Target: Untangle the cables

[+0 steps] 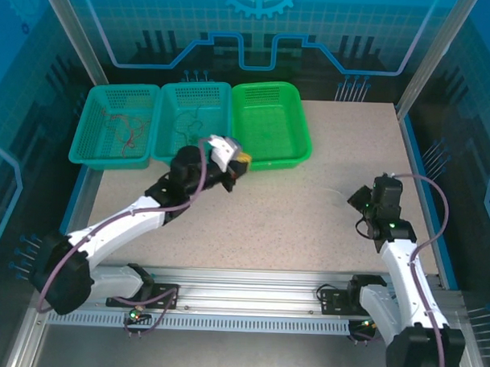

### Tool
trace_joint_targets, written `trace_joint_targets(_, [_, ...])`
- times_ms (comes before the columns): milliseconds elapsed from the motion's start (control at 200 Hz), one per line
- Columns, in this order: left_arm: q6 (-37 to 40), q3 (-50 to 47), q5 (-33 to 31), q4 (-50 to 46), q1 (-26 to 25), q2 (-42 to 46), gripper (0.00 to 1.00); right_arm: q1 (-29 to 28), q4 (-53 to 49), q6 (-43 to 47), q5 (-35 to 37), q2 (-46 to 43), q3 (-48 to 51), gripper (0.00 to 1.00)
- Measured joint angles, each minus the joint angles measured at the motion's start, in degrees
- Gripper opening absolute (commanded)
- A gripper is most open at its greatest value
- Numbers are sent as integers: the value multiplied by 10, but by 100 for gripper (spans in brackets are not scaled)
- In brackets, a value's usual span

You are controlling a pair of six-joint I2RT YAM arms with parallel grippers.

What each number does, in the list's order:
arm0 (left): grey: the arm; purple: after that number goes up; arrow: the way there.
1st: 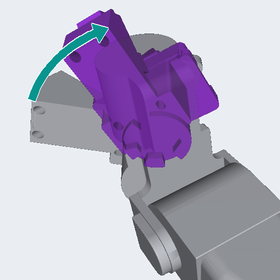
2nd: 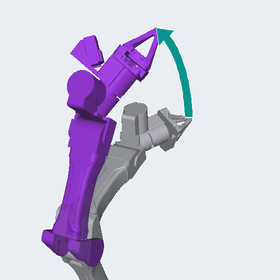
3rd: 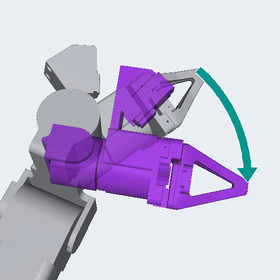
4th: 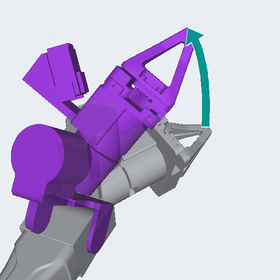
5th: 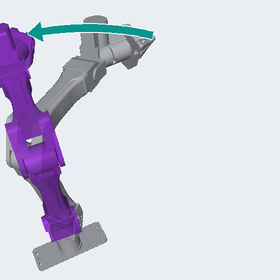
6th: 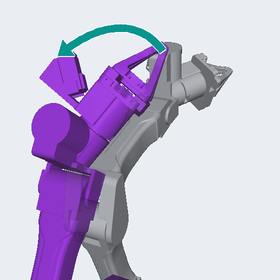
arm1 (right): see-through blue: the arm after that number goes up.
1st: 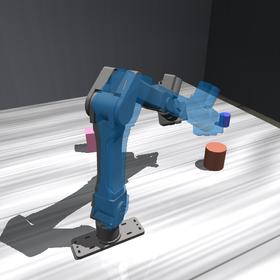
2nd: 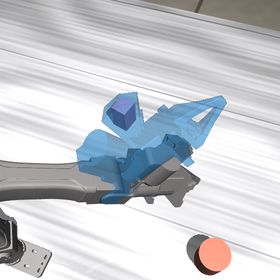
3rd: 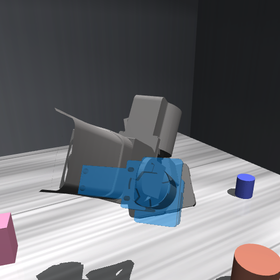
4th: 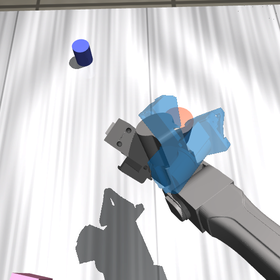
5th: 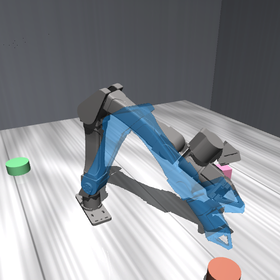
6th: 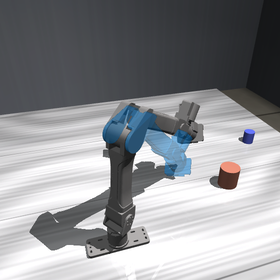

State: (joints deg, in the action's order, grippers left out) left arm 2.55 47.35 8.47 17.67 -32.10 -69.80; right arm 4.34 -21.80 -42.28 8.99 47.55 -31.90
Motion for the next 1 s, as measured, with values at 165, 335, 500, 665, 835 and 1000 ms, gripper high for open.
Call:
trace_joint_targets(165, [-28,0,-33,-35,36,40,0,51,0,-30,-32,24,31,0])
trace_joint_targets(335, [-40,-7,67,-31,31,23,26,54,51,-5,-150,82,25,0])
trace_joint_targets(500, [-36,-7,107,-10,-29,-65,57,27,70,37,-257,101,-12,0])
trace_joint_targets(665, [-20,-4,110,2,-42,-138,81,-30,74,100,-318,51,-73,0])
trace_joint_targets(835, [16,50,158,-12,-40,-174,97,-80,68,157,-357,8,-151,0])
trace_joint_targets(1000, [22,95,207,8,-44,-212,99,-119,66,176,-376,1,-191,0])
